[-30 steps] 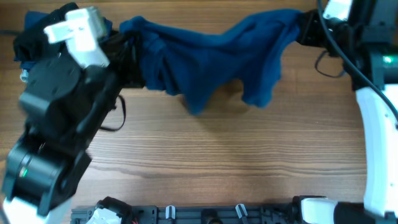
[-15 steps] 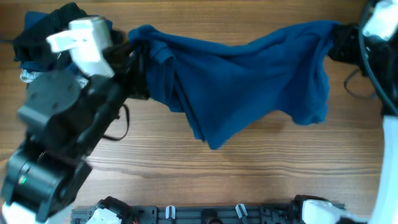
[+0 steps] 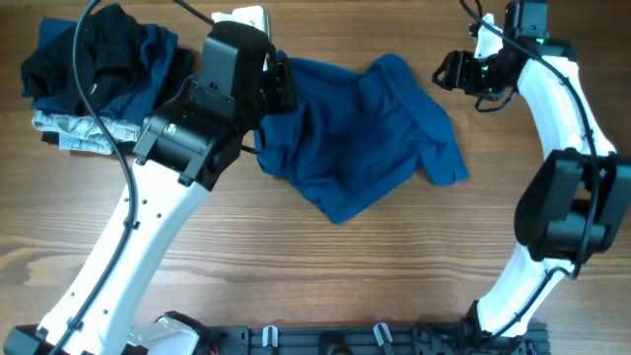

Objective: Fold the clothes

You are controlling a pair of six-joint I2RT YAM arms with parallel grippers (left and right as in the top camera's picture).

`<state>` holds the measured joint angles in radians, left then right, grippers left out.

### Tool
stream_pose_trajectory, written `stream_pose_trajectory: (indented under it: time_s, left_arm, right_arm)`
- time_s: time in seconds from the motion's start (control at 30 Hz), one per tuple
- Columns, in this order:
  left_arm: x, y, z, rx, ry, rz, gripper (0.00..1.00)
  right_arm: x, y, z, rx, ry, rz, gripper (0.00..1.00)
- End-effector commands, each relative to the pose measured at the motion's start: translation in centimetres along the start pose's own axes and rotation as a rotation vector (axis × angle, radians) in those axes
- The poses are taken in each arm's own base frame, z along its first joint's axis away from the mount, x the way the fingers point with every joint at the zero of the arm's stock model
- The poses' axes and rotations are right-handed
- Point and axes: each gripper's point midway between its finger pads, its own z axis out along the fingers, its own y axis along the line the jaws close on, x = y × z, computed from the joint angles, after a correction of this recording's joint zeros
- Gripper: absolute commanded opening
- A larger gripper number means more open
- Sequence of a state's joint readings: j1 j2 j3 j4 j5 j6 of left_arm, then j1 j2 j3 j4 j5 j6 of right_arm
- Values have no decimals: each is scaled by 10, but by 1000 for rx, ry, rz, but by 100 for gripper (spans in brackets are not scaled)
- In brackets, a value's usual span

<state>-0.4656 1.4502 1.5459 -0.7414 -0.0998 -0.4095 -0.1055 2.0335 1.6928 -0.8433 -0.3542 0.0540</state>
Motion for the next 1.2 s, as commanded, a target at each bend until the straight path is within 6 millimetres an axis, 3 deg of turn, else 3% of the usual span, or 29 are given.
stream_pose_trajectory:
  time_s: [0.0, 0.1, 0.23, 0.3, 0.47, 0.6, 0.67, 0.83, 0.97, 1.0, 1.17]
  left_arm:
    - [-26, 15, -8, -90, -109, 0, 4]
    - [-36, 30, -8, -126, -137, -25, 4]
    - [-47, 69, -7, -205, -150, -77, 4]
    - [-51, 85, -7, -235, -153, -99, 4]
    - [-58, 120, -11, -271, -151, -157, 4]
    - [-59, 130, -12, -290, -152, -171, 4]
    - [-59, 131, -10, -291, -150, -171, 4]
    - [-57, 131, -8, -294, -142, -171, 4]
    - [-57, 130, -7, -287, -138, -171, 4]
    - [-56, 129, -7, -283, -137, -171, 4]
    - [-56, 129, -7, -280, -136, -171, 4]
  right_arm:
    - [-1, 36, -48, -56, -36, -116, 75]
    - [22, 66, -58, -100, 28, -185, 72]
    - [93, 142, -49, -201, 244, -354, 62]
    - [119, 165, -38, -210, 305, -420, 62]
    - [187, 202, -14, -190, 448, -506, 59]
    - [219, 217, -5, -152, 493, -570, 58]
    - [233, 230, 1, -168, 492, -623, 58]
    - [257, 238, 27, -64, 430, -743, 59]
    - [262, 246, 44, -57, 359, -819, 74]
    - [261, 249, 49, -75, 332, -846, 83]
    - [260, 251, 60, -98, 310, -911, 88]
